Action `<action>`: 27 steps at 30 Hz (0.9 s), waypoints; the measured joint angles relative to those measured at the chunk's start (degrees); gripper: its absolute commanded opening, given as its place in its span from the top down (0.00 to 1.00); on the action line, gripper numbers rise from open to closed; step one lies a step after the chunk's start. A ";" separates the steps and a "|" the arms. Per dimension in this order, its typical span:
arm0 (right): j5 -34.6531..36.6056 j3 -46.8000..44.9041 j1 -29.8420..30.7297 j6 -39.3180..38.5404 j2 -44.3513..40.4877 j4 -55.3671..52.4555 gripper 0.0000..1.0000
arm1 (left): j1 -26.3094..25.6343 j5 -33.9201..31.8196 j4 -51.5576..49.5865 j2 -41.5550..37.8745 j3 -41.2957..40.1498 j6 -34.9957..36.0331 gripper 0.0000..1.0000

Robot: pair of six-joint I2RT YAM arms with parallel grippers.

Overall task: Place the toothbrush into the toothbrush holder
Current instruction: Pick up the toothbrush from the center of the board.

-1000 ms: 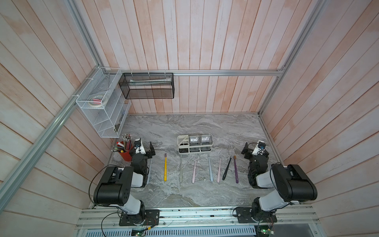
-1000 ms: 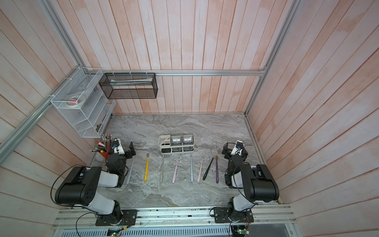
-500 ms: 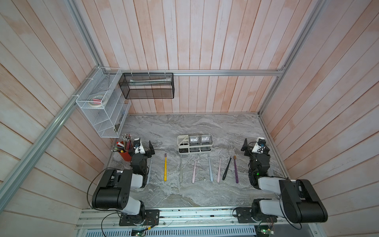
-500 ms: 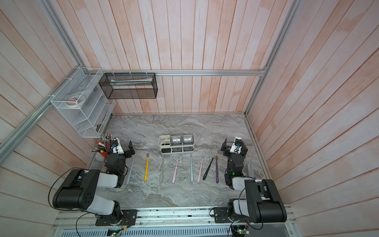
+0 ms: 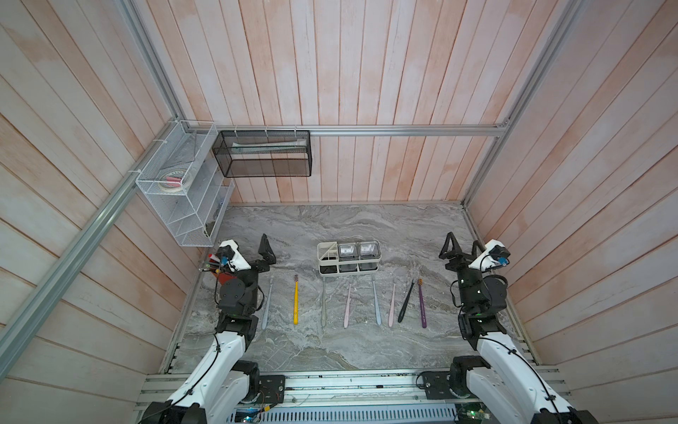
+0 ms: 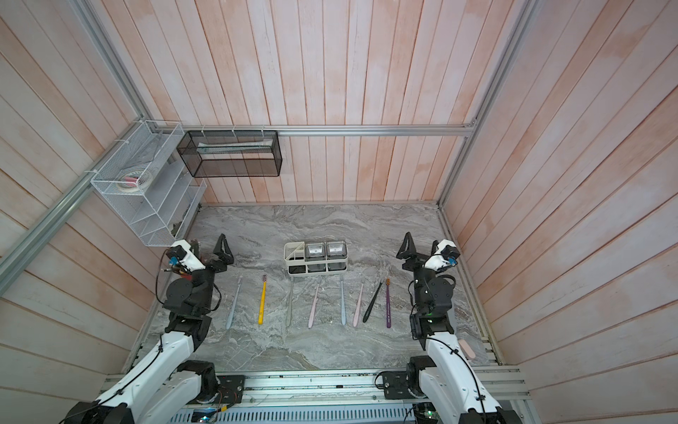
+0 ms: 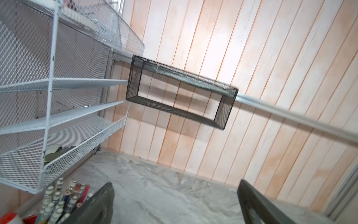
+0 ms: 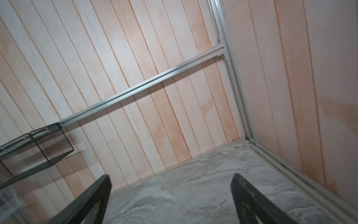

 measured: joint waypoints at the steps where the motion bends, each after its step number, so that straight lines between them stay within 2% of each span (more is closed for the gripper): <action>1: -1.77 -0.02 -0.55 1.77 -0.50 -1.07 0.02 | 0.00 -0.26 -2.47 -2.05 0.63 -3.54 0.00; 4: -6.23 -0.02 -0.96 5.09 -1.18 -3.15 0.02 | 1.44 -0.26 -10.43 -8.00 1.33 -13.55 0.00; 8: -9.75 -0.76 -0.96 8.72 -2.19 -4.09 0.02 | 4.09 3.74 -21.44 -9.90 5.16 -19.82 0.00; 12: -10.80 -1.84 -0.96 10.78 -2.71 -4.61 0.02 | 4.07 8.81 -32.00 -5.07 12.74 -20.72 0.00; 16: -11.58 -1.97 -0.96 11.50 -2.60 -5.90 0.02 | 3.63 10.40 -43.34 1.01 19.45 -20.24 0.00; 23: -12.90 -1.97 -0.63 11.17 -2.23 -7.50 0.02 | -2.80 8.13 -61.00 5.16 23.82 -19.63 0.00; 27: -12.61 -1.92 1.62 9.40 -1.97 -9.22 0.02 | -6.25 5.57 -69.88 9.35 26.80 -20.09 0.00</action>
